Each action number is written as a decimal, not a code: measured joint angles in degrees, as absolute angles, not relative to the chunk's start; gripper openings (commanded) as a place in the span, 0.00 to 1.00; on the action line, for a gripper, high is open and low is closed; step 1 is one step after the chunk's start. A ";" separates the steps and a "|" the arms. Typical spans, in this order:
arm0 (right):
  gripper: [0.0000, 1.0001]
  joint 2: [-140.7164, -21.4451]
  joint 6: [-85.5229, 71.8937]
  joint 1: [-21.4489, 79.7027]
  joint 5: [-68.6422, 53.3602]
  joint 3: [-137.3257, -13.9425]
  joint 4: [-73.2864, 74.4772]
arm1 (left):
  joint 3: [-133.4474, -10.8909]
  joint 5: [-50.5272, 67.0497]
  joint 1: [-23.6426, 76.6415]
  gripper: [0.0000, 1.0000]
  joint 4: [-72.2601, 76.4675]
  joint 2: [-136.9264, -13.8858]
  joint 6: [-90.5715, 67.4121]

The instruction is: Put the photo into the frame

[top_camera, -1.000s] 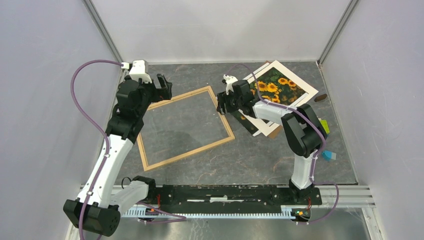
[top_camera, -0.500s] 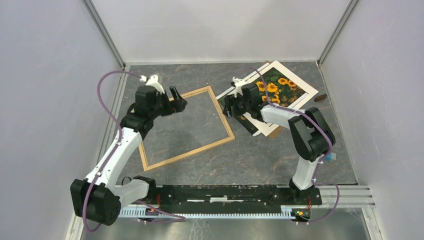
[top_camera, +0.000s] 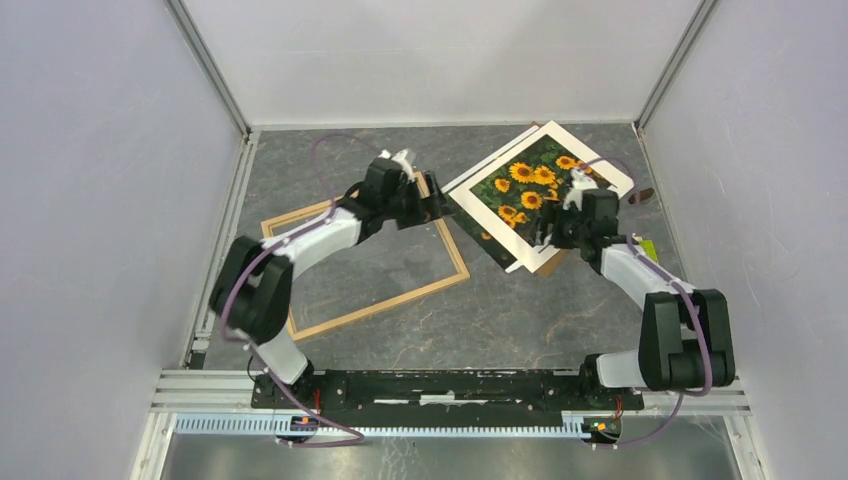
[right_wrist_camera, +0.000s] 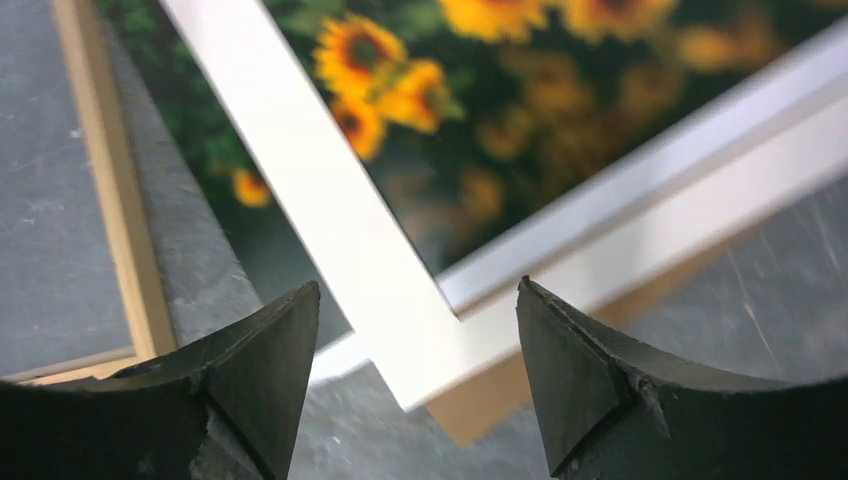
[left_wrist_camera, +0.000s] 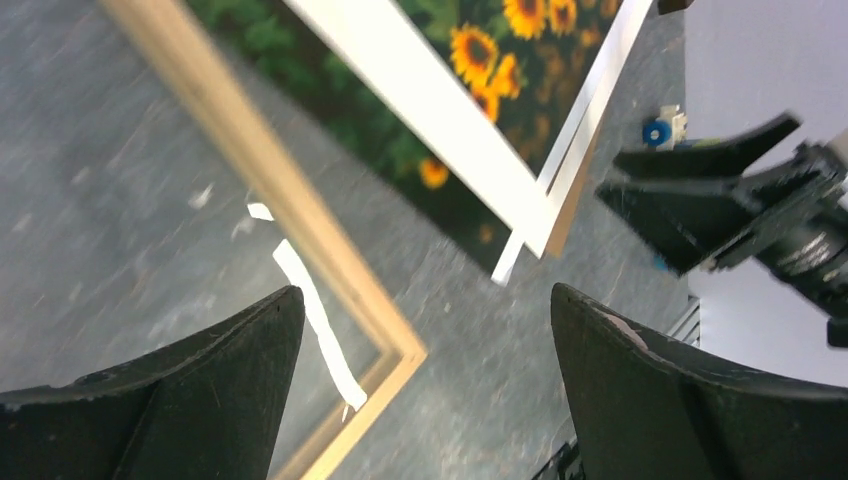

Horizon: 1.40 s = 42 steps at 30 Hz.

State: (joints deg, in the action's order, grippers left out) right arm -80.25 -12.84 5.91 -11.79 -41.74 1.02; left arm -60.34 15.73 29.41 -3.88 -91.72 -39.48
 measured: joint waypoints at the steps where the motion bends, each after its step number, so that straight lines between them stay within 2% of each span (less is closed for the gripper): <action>1: 0.77 -79.09 -13.80 3.66 -13.34 -39.99 0.93 | -63.18 16.12 30.20 0.98 -3.03 -95.00 -39.55; 8: 0.76 -74.59 -18.65 -10.35 -21.08 -32.47 0.91 | -82.13 17.04 35.00 0.98 -1.78 -111.24 -39.42; 12: 0.75 -74.59 -21.45 -13.47 -23.90 -31.35 -1.06 | -94.91 15.88 36.40 0.97 -3.25 -120.31 -39.38; 17: 0.72 -75.42 -26.02 -14.76 -26.13 -29.65 -6.46 | -102.48 13.54 36.75 0.98 -4.29 -127.44 -39.35; 26: 0.71 -76.99 -24.21 -9.32 -26.72 -29.19 -8.47 | -103.20 7.68 36.71 0.98 -7.53 -132.51 -35.92; 30: 0.72 -81.87 -17.52 0.95 -20.84 -37.87 -3.14 | -102.52 4.71 36.71 0.99 -7.49 -132.09 -33.98; 34: 0.72 -86.87 -11.79 8.08 -15.73 -47.57 1.43 | -96.42 3.38 36.16 0.99 -6.57 -128.95 -34.28; 42: 0.55 -91.88 -10.81 8.29 -12.78 -48.99 3.53 | -91.46 5.80 33.50 0.99 -1.65 -127.22 -39.59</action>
